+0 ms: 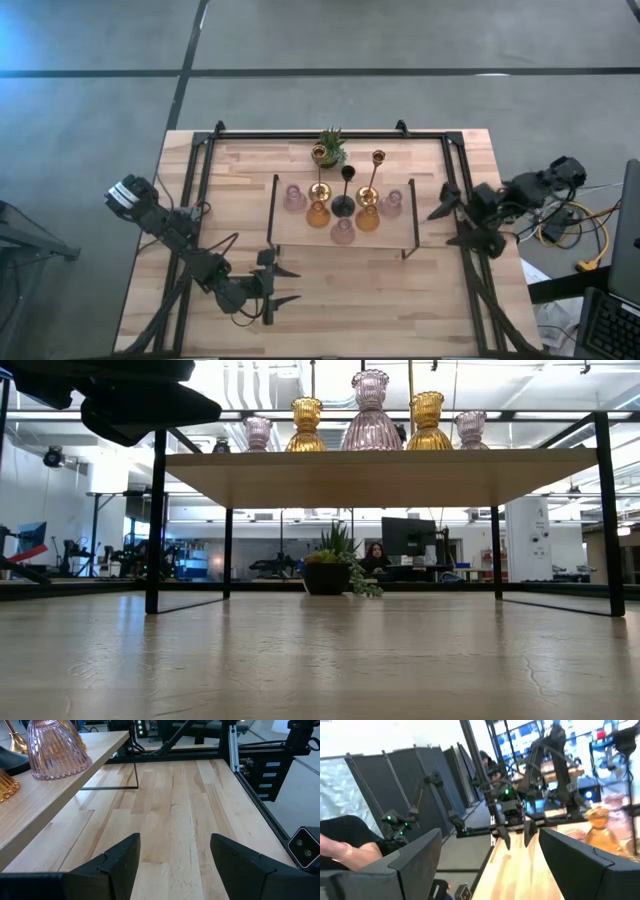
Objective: Pick & Place candle stick holders
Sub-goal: Return to Home Position
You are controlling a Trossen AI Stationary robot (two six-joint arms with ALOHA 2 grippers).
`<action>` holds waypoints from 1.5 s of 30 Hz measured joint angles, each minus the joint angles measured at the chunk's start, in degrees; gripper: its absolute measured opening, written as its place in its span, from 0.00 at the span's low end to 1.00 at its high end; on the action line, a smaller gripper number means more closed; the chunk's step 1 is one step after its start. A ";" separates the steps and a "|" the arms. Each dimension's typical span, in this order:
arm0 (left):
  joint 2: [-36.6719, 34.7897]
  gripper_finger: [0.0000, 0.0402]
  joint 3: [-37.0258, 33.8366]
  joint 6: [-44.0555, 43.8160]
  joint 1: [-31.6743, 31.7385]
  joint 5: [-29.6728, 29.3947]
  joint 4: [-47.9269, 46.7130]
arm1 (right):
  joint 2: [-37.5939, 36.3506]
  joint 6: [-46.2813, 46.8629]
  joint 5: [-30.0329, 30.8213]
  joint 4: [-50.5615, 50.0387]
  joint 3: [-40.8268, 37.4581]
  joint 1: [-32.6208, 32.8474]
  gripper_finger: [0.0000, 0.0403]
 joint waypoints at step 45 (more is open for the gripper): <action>0.02 0.61 0.00 -0.02 -0.02 0.00 -0.76 | -23.43 -14.48 28.62 -6.22 -15.00 -0.04 0.02</action>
